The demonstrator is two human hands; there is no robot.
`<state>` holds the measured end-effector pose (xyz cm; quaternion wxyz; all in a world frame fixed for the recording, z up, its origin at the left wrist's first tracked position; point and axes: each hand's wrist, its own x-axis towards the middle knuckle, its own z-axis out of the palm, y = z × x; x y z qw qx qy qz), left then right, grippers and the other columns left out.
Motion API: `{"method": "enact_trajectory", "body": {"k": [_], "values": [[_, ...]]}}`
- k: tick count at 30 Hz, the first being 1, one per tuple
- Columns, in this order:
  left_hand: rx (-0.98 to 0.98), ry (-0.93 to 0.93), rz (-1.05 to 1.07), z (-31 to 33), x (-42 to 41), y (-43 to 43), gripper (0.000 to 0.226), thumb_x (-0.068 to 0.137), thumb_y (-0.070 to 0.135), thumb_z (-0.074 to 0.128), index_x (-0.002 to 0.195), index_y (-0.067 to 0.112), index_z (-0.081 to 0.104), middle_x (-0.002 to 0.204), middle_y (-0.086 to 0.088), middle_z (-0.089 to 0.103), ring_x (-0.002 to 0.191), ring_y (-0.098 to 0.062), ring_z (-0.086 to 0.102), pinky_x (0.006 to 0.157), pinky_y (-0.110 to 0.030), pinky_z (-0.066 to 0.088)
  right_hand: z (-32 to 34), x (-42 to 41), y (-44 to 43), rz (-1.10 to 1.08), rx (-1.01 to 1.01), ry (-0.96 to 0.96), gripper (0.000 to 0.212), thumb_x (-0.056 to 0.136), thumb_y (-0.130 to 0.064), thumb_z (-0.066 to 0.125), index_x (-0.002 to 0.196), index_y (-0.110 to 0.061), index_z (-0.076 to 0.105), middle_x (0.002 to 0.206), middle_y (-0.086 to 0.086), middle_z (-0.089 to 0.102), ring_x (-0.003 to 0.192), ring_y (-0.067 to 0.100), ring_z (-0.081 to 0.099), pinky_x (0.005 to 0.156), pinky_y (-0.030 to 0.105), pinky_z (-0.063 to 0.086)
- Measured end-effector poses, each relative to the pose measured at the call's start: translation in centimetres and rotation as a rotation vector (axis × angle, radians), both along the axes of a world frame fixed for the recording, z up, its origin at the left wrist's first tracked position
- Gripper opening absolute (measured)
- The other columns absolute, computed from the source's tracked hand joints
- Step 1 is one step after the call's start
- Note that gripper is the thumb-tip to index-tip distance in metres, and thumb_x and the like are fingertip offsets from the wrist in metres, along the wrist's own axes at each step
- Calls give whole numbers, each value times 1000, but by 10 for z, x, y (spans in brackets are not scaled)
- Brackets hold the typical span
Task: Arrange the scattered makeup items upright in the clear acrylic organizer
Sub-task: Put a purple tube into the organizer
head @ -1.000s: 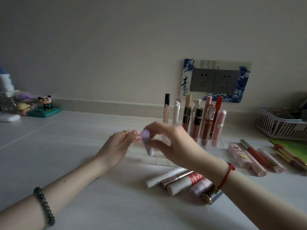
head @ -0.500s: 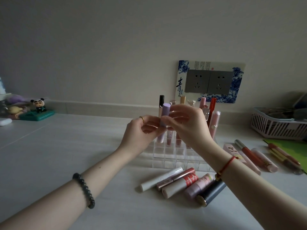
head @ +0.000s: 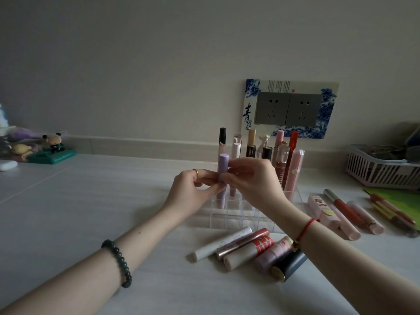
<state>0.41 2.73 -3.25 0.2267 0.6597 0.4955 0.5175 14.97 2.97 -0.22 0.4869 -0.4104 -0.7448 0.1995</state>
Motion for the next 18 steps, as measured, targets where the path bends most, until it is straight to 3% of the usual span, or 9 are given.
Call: {"method": "enact_trajectory", "body": {"k": [2,7,18], "values": [[-8,10,7,-2,-1,0,12,72,23,73,73,35,69,63,24,68,72,5,63,78,-19,42,-3,-1,0,-3,0,-17,14,72,-9,70,85,-13,71,68,-5,67,56,-4,60,60,10,50],[-9,11,-1,-4,-2,0,10,72,23,73,73,33,71,66,21,69,72,2,63,75,-17,41,-6,-2,-1,13,-25,-31,14,72,-9,70,87,-12,71,70,-3,68,51,-8,57,65,15,54],[-11,28,1,-6,-4,-1,10,70,26,71,78,32,71,75,11,72,73,-3,64,73,-20,40,-7,-2,-4,13,-40,-42,17,71,-7,71,87,-12,70,76,1,71,61,3,63,70,26,57]]}}
